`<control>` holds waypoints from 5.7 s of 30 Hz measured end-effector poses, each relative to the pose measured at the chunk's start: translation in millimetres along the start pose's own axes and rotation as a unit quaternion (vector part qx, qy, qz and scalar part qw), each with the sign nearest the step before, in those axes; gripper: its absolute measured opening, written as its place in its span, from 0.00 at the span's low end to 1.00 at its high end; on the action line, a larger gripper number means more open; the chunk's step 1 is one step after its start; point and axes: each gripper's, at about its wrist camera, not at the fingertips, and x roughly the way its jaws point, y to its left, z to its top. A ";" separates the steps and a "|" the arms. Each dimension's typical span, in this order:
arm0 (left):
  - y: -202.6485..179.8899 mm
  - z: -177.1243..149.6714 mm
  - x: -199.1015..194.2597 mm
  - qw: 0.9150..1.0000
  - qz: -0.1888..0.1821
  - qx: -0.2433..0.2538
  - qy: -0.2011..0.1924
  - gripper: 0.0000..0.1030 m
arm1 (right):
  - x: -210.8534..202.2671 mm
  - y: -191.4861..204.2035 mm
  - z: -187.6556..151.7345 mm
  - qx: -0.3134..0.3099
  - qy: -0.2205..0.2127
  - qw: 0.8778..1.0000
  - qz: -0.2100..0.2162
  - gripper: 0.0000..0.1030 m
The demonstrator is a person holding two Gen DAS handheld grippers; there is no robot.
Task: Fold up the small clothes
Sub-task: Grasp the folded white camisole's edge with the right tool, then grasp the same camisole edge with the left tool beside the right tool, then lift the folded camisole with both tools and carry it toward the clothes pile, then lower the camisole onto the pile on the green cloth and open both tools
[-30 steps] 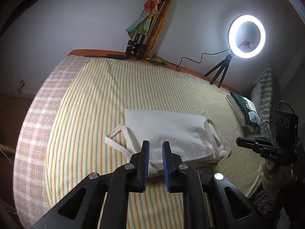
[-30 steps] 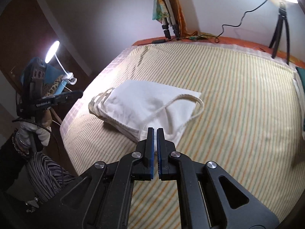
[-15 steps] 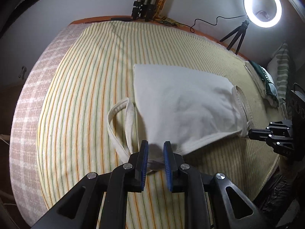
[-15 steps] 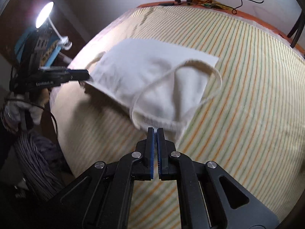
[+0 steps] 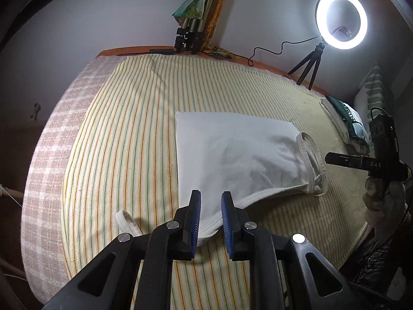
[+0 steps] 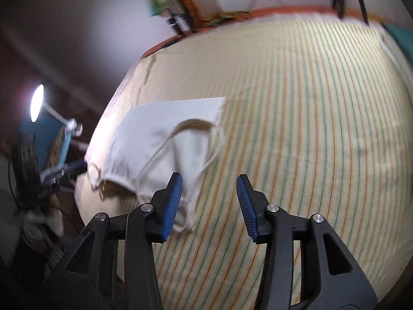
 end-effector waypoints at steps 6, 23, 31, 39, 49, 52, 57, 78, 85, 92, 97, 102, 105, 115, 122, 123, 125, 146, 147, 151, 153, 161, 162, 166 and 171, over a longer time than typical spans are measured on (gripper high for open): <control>2.4 1.7 10.4 1.000 -0.005 -0.014 0.003 0.14 | 20.3 -1.2 19.0 0.020 -0.011 0.999 0.045 0.29; 9.2 8.8 2.1 0.999 -0.003 -0.037 -0.016 0.14 | -69.8 79.5 -63.5 -0.297 0.083 0.951 0.029 0.07; -4.1 8.6 24.3 0.999 -0.014 -0.029 0.008 0.14 | -63.4 61.3 -24.6 -0.175 0.014 0.983 0.059 0.37; 16.0 9.2 19.2 0.998 -0.011 -0.059 0.004 0.33 | -19.4 22.1 3.4 -0.036 0.010 0.996 0.085 0.38; 57.9 25.0 52.3 0.976 -0.114 -0.182 0.041 0.42 | 18.5 -15.8 3.5 0.077 0.044 0.986 0.138 0.41; 61.8 24.5 62.6 0.971 -0.126 -0.194 0.054 0.42 | 24.1 -21.1 4.0 0.089 0.048 0.984 0.148 0.41; 65.7 28.3 68.9 0.968 -0.142 -0.202 0.056 0.41 | 37.7 -20.6 6.3 0.105 0.052 0.978 0.172 0.41; 38.3 41.0 61.9 0.989 -0.074 -0.123 0.019 0.05 | 26.1 35.8 11.3 0.018 0.020 0.991 0.131 0.08; 45.0 38.4 71.0 0.986 -0.079 -0.142 0.029 0.16 | 34.7 30.0 12.8 0.026 0.040 0.994 0.102 0.14; 55.2 39.5 78.4 0.979 -0.106 -0.171 0.030 0.28 | 46.9 -0.4 5.5 0.099 0.051 0.980 0.162 0.31; 44.9 42.2 82.1 0.983 -0.095 -0.156 0.032 0.09 | 59.8 20.0 5.3 0.072 0.056 0.983 0.156 0.12; 33.1 45.4 62.9 0.990 -0.077 -0.121 0.005 0.05 | 43.6 35.0 7.1 0.036 0.037 0.989 0.140 0.10; 26.7 44.3 53.6 0.991 -0.074 -0.109 -0.003 0.05 | 30.4 41.5 7.2 0.018 0.022 0.991 0.133 0.10; -7.9 52.2 27.3 0.994 -0.072 -0.078 -0.037 0.05 | -12.1 59.1 8.8 -0.036 -0.003 0.994 0.100 0.10; -55.5 65.4 26.3 0.993 -0.090 -0.049 -0.054 0.05 | -62.6 49.9 18.2 -0.072 -0.035 0.994 0.072 0.10; -62.7 68.2 27.4 0.993 -0.094 -0.046 -0.055 0.05 | -70.0 46.4 20.5 -0.079 -0.038 0.994 0.066 0.10; -79.6 74.5 30.7 0.993 -0.098 -0.036 -0.059 0.05 | -84.3 37.8 24.4 -0.087 -0.045 0.993 0.059 0.10; -303.5 142.2 118.7 0.981 -0.175 0.060 -0.061 0.05 | -232.2 -109.5 44.8 -0.095 -0.097 0.987 -0.088 0.10; -313.4 144.2 122.3 0.980 -0.179 0.064 -0.061 0.05 | -238.5 -117.1 45.7 -0.096 -0.097 0.986 -0.096 0.10; -357.5 153.9 138.6 0.977 -0.184 0.088 -0.063 0.05 | -263.6 -150.2 52.8 -0.095 -0.105 0.982 -0.125 0.10; -378.7 159.7 148.1 0.976 -0.187 0.098 -0.063 0.05 | -273.2 -167.9 59.2 -0.092 -0.108 0.980 -0.138 0.10; -435.9 178.5 191.0 0.975 -0.183 0.113 -0.057 0.05 | -289.3 -234.1 80.0 -0.066 -0.112 0.981 -0.146 0.10; -438.9 179.8 196.6 0.975 -0.181 0.113 -0.054 0.05 | -288.0 -241.1 81.2 -0.065 -0.110 0.981 -0.146 0.10; -447.4 180.9 217.0 0.978 -0.174 0.110 -0.043 0.05 | -279.8 -263.1 84.7 -0.057 -0.099 0.982 -0.153 0.10; -451.9 177.7 230.0 0.980 -0.154 0.121 -0.036 0.05 | -267.0 -273.3 89.3 -0.052 -0.090 0.979 -0.177 0.10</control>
